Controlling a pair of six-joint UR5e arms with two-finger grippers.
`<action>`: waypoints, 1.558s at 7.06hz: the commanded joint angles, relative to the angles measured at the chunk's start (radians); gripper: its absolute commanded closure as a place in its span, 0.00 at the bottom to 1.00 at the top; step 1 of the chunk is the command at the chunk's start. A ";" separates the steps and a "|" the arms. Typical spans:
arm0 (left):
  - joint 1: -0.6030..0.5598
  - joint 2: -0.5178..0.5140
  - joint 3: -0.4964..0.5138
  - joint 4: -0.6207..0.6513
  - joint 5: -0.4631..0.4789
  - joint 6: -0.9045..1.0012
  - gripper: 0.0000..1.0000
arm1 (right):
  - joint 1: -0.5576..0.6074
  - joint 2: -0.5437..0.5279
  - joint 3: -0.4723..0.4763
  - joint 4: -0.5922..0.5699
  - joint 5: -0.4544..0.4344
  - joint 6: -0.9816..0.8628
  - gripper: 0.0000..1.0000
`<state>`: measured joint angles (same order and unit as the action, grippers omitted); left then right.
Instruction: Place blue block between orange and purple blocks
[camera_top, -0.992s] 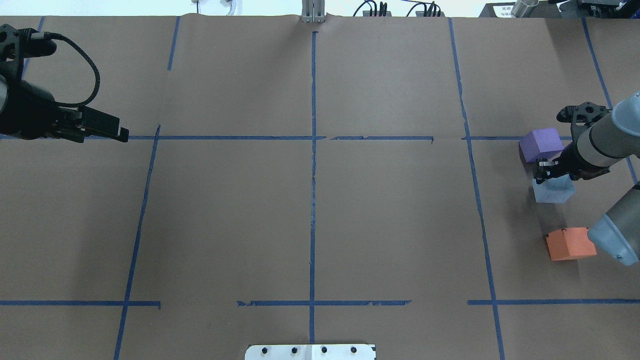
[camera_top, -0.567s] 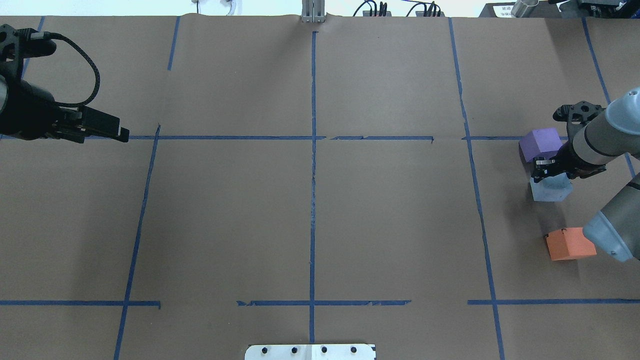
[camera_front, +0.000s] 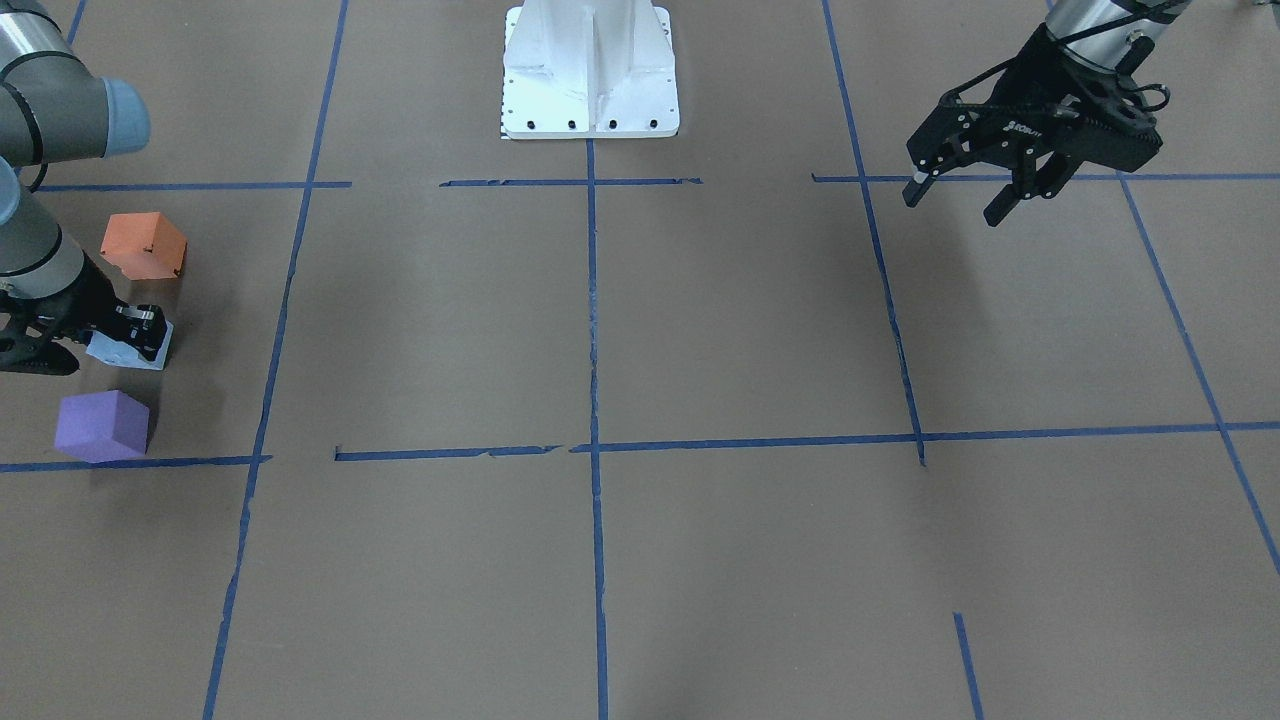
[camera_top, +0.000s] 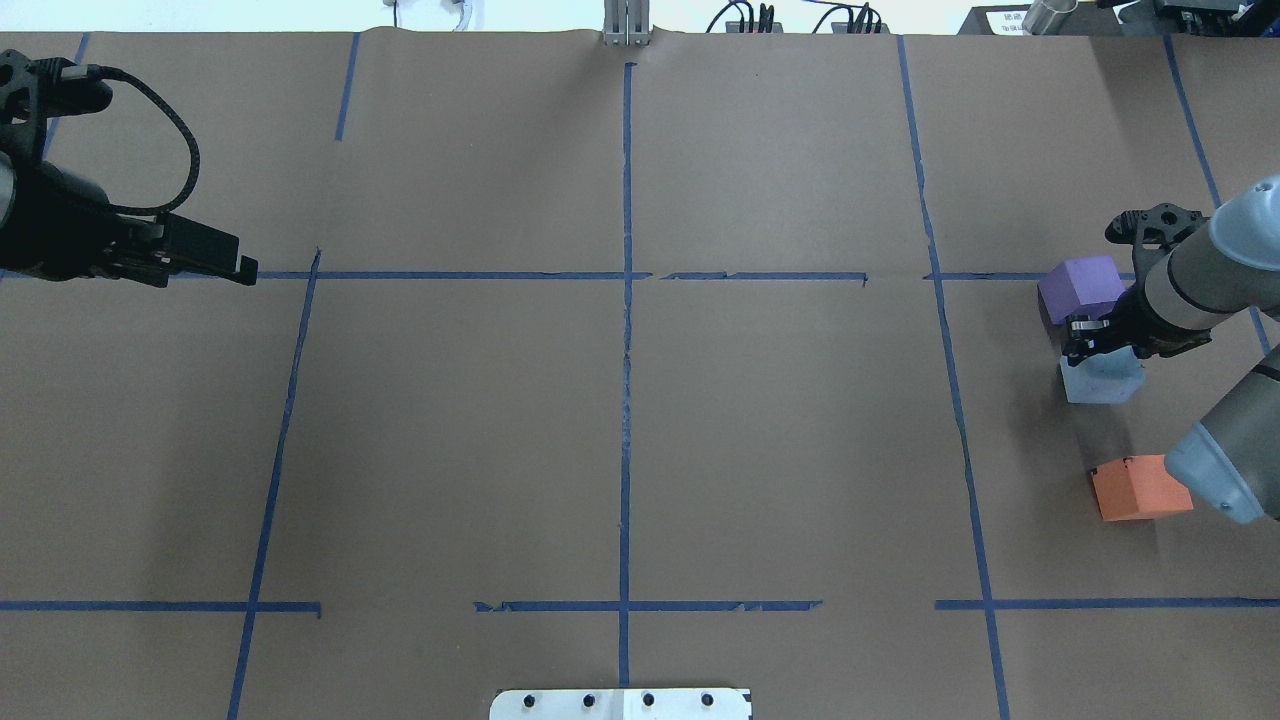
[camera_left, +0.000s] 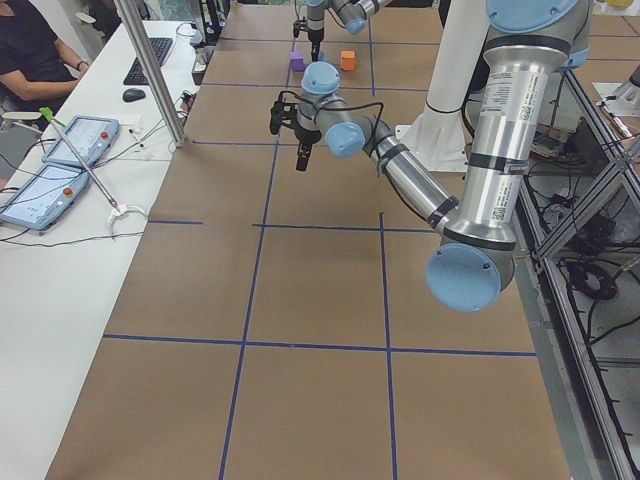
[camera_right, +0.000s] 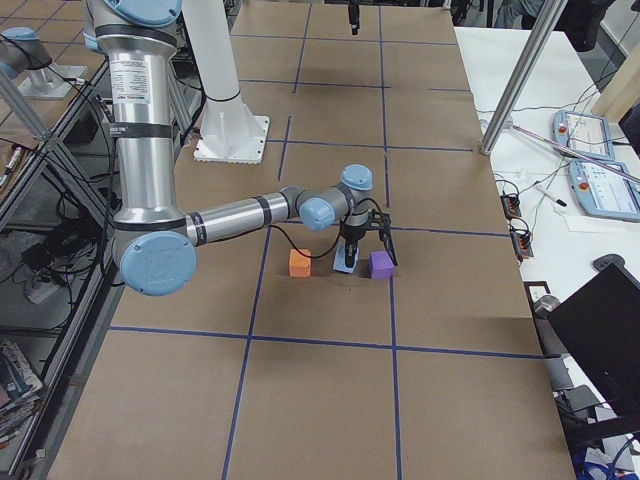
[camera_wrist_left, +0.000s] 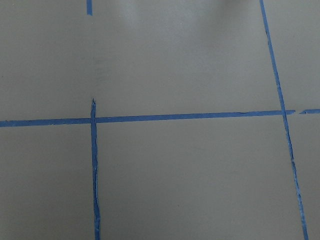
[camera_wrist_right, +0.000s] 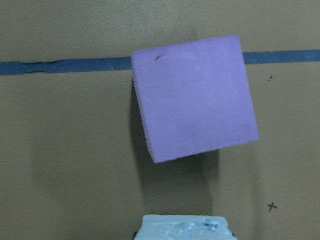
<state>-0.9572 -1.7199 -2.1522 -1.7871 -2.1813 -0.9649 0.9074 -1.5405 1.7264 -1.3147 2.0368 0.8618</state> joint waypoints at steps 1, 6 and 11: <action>0.000 0.000 -0.001 0.000 0.000 0.000 0.00 | -0.001 -0.001 -0.001 0.000 -0.001 -0.003 0.30; 0.009 0.029 0.026 0.002 0.005 0.015 0.00 | 0.040 -0.056 0.097 0.000 0.005 -0.067 0.00; -0.133 0.158 0.194 0.002 -0.012 0.609 0.00 | 0.405 -0.197 0.121 -0.005 0.227 -0.488 0.00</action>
<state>-1.0126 -1.5844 -2.0185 -1.7855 -2.1833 -0.5275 1.2198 -1.6884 1.8468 -1.3237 2.1976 0.4843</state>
